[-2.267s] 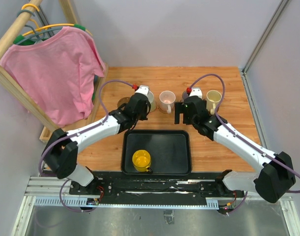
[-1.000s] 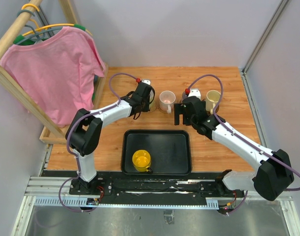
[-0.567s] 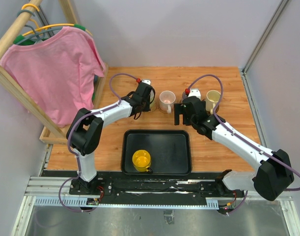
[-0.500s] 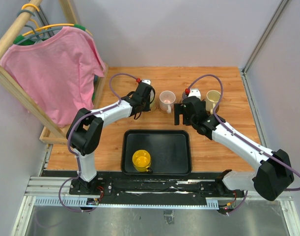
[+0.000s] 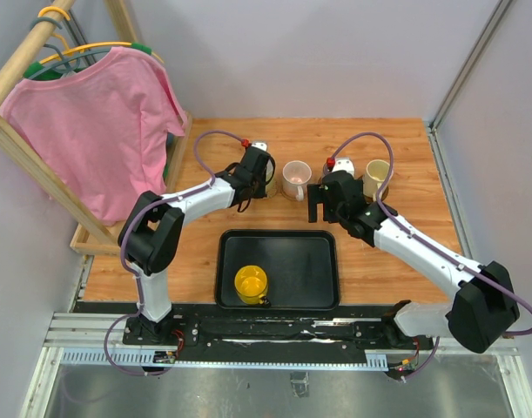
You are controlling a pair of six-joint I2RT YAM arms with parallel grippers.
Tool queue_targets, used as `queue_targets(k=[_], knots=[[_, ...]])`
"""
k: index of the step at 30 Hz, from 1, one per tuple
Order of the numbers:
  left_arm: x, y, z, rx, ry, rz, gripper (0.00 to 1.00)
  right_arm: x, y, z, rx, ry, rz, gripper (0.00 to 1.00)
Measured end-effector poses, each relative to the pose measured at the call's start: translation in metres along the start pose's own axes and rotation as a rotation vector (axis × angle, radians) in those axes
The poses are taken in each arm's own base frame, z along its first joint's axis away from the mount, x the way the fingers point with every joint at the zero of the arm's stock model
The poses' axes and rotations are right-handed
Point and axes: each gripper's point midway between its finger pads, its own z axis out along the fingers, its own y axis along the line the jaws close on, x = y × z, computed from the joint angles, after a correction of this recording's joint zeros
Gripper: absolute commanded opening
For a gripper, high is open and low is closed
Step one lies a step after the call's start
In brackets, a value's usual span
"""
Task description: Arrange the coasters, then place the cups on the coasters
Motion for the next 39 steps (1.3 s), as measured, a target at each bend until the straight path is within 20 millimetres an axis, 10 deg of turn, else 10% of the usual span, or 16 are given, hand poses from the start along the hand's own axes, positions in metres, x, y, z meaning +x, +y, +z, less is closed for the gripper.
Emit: queue_targets(k=[17,33,39], knots=[[0.008,0.004,0.004,-0.017,0.015,0.006,0.02,0.004,0.003,0.003,-0.013,0.017,-0.004,0.98],[0.0,0.002,0.006,-0.02,-0.017,-0.014,0.55,0.005,0.004,0.003,-0.02,0.022,-0.006,0.98],[-0.004,0.0,0.007,-0.011,-0.034,-0.023,0.59,0.006,0.005,0.003,-0.019,0.024,-0.006,0.98]])
